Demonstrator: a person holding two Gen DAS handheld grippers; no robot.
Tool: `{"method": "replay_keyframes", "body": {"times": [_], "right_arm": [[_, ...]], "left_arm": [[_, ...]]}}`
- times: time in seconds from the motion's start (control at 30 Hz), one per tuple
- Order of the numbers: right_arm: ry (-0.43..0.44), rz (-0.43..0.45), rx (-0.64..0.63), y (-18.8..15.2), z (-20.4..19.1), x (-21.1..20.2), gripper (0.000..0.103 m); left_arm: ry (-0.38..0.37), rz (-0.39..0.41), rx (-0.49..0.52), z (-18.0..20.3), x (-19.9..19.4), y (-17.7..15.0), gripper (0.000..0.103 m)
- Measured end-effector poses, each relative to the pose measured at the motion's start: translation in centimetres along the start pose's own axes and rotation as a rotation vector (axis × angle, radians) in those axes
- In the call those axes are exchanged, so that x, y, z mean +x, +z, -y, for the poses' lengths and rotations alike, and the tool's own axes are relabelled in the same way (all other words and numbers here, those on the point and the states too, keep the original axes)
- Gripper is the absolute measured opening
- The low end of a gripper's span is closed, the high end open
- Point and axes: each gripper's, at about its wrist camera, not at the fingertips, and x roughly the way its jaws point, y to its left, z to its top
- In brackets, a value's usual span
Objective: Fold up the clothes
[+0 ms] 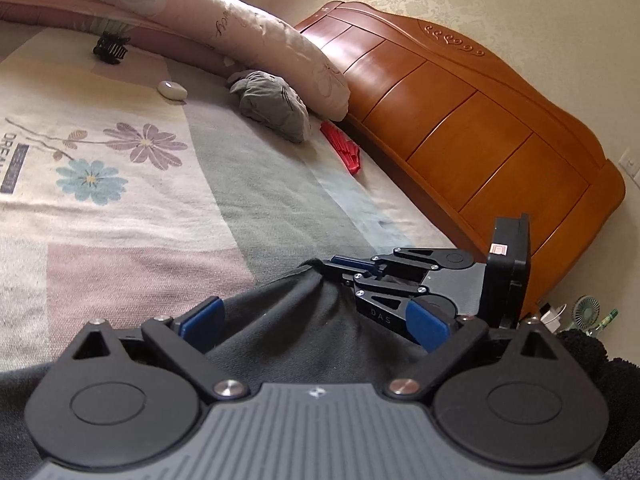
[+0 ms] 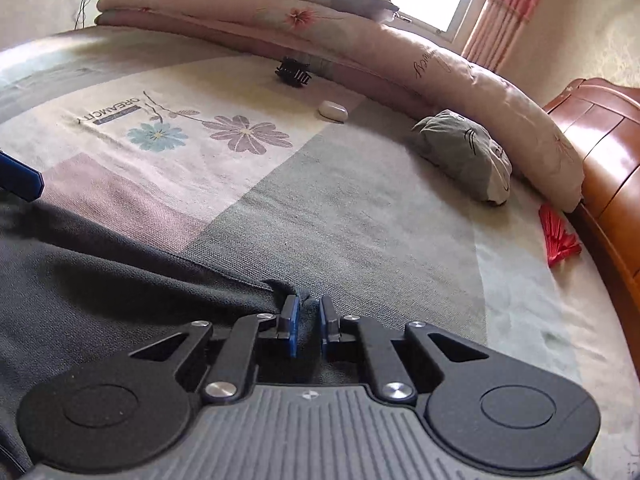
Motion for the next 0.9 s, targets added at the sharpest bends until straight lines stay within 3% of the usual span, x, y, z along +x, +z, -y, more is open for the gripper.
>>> {"method": "replay_keyframes", "body": {"times": [0.2, 0.4, 0.5, 0.67, 0.73, 0.77, 0.83, 0.9], "right_arm": [[0.029, 0.02, -0.02, -0.3, 0.2, 0.9, 0.014], [0.032, 0.049, -0.074, 0.0, -0.1, 2.2, 0.014], [0.08, 0.044, 0.022, 0.4, 1.3, 2.6, 0.014], [0.177, -0.013, 0.312, 0.7, 4.4, 3.6, 0.014], [0.174, -0.041, 0.422, 0.4, 5.7, 4.0, 0.008], [0.173, -0.048, 0.458, 0.1, 6.3, 4.0, 0.002], [0.203, -0.047, 0.528, -0.7, 7.5, 3.7, 0.002], [0.208, -0.039, 0.517, -0.7, 7.6, 3.0, 0.003]], "left_arm": [[0.089, -0.061, 0.055, 1.9, 2.3, 0.0, 0.096], [0.115, -0.095, 0.027, 2.1, 3.1, -0.7, 0.096], [0.138, -0.103, 0.01, 1.9, 3.2, -0.8, 0.096], [0.141, -0.117, 0.005, 2.0, 3.4, -1.3, 0.096], [0.148, -0.126, 0.009, 1.8, 3.4, -1.7, 0.096], [0.153, -0.131, 0.012, 1.8, 3.3, -1.9, 0.096], [0.149, -0.13, 0.014, 1.5, 3.1, -2.2, 0.096], [0.139, -0.126, 0.015, 1.4, 2.9, -2.3, 0.096]]}}
